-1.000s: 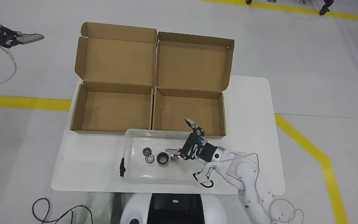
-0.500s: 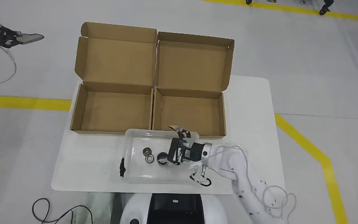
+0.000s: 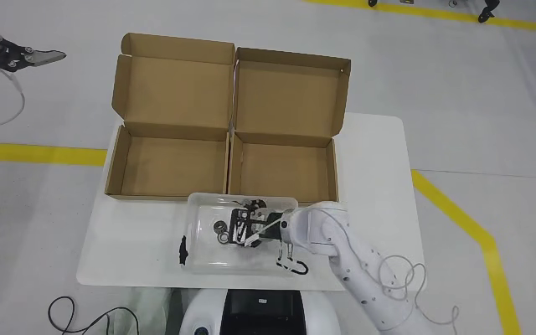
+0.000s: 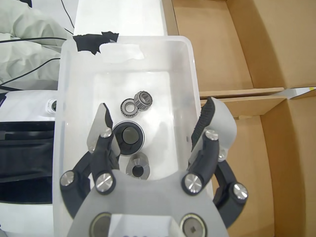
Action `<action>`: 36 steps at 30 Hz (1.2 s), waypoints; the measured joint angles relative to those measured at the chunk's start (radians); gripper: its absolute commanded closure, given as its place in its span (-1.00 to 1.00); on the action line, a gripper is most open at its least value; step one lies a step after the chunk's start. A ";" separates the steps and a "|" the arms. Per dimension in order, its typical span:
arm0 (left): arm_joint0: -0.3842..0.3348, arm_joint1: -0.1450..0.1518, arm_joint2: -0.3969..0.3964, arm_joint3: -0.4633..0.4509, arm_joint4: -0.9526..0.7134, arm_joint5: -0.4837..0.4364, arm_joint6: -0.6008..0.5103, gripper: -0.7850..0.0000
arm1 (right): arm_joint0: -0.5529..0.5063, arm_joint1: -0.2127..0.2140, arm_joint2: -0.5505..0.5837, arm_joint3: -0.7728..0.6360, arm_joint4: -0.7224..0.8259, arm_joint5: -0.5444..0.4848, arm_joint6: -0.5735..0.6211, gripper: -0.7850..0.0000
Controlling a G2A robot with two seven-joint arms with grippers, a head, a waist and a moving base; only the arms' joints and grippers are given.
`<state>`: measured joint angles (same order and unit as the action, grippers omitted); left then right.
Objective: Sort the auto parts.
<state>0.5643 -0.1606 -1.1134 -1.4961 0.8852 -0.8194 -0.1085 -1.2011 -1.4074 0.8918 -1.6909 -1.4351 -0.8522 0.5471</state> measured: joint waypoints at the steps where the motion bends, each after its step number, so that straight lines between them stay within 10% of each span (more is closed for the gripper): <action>1: 0.000 0.000 0.000 0.000 0.000 0.000 0.000 -1.00 | -0.001 0.001 -0.002 0.000 0.006 -0.003 0.012 -0.54; 28: 0.000 0.000 0.000 0.000 0.000 0.000 0.000 -1.00 | 0.057 0.008 -0.122 0.099 0.096 0.050 0.245 -0.71; 36: 0.000 0.000 0.000 0.000 0.000 0.000 0.000 -1.00 | 0.093 0.003 -0.160 0.141 0.089 0.079 0.252 -0.37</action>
<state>0.5643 -0.1606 -1.1134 -1.4961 0.8852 -0.8194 -0.1085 -1.1083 -1.4044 0.7322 -1.5496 -1.3463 -0.7736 0.7992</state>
